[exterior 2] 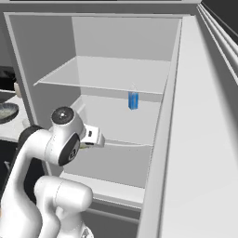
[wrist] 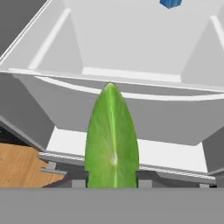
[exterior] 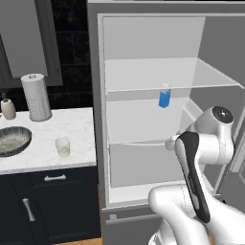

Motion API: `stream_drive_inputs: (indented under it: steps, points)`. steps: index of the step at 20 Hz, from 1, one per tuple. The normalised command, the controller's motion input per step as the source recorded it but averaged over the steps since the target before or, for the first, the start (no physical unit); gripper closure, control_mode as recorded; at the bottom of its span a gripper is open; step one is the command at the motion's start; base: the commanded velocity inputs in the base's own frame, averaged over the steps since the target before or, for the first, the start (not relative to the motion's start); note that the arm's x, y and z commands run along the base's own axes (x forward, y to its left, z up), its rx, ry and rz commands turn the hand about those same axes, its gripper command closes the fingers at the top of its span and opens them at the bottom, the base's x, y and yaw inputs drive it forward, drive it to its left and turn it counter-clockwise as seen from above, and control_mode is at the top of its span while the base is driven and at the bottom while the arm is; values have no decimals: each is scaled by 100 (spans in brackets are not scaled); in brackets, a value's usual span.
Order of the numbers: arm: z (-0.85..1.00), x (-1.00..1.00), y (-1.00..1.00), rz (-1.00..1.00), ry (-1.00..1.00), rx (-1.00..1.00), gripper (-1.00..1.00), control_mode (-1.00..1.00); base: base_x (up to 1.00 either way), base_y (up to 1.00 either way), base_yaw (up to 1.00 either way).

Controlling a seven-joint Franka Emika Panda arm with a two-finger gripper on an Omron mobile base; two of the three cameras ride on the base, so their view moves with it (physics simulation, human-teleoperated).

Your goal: Grab a lemon wedge from the fridge and one ice cube from the ice bowl, and put them in the glass of lemonade.

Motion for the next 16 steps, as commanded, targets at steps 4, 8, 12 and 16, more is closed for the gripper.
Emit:
stream_drive_inputs:
  steps: [4, 8, 12, 16]
  points:
    - [0, -83, 0, 9, -2, 0, 100, -100, 0, 0, 0]
    - [7, -42, 6, 3, 0, 0, 100, 100, -10, 4, 1]
    - [0, 0, 0, 0, 0, 0, 100, 100, -36, 30, 3]
    - [0, 0, 0, 0, 0, 0, 100, 100, -45, 41, 0]
